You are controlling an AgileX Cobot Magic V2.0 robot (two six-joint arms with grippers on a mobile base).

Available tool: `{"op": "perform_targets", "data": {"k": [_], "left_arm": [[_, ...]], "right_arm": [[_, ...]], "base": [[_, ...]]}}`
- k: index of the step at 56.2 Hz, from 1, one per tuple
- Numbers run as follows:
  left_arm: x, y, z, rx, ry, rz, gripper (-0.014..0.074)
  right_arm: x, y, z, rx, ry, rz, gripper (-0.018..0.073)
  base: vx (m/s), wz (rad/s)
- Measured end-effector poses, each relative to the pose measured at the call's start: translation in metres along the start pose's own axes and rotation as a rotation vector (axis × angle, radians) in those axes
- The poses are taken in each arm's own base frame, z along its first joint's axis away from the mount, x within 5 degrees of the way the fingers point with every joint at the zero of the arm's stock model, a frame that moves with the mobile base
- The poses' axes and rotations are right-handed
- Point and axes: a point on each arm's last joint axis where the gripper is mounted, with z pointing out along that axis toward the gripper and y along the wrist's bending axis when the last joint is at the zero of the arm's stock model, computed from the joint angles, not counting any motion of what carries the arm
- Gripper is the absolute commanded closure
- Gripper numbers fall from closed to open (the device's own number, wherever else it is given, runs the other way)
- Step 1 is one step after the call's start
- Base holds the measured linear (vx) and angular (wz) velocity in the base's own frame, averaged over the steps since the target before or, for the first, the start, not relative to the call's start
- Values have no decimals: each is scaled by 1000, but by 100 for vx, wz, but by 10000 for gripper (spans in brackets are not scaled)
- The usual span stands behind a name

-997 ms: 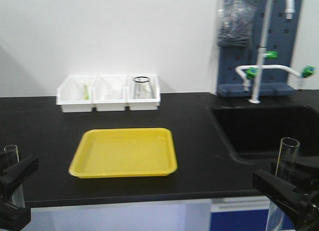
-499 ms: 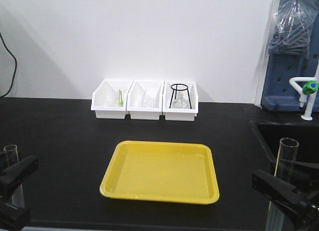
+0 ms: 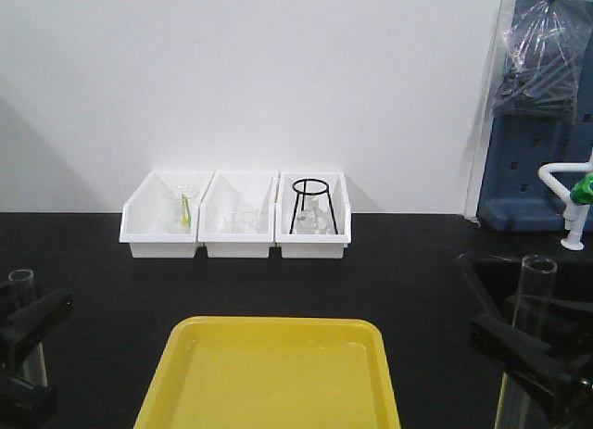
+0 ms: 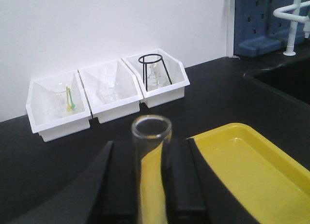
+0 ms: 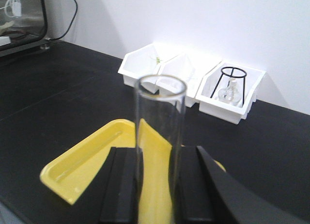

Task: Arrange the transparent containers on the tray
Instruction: 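Drive the base to the bench with the yellow tray, holding both tubes, then move both held tubes above the yellow tray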

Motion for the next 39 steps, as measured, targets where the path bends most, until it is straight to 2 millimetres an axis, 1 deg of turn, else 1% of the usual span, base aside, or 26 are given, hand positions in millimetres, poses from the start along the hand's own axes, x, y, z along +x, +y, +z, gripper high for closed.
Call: {"op": "perform_targets", "data": {"k": [19, 39], "left_arm": [[0, 0, 0, 0, 0, 0, 468], [0, 0, 0, 0, 0, 0, 468]], "right_arm": [[0, 0, 0, 0, 0, 0, 529], [0, 0, 0, 0, 0, 0, 529]], "base": [[25, -6], [17, 0]]}}
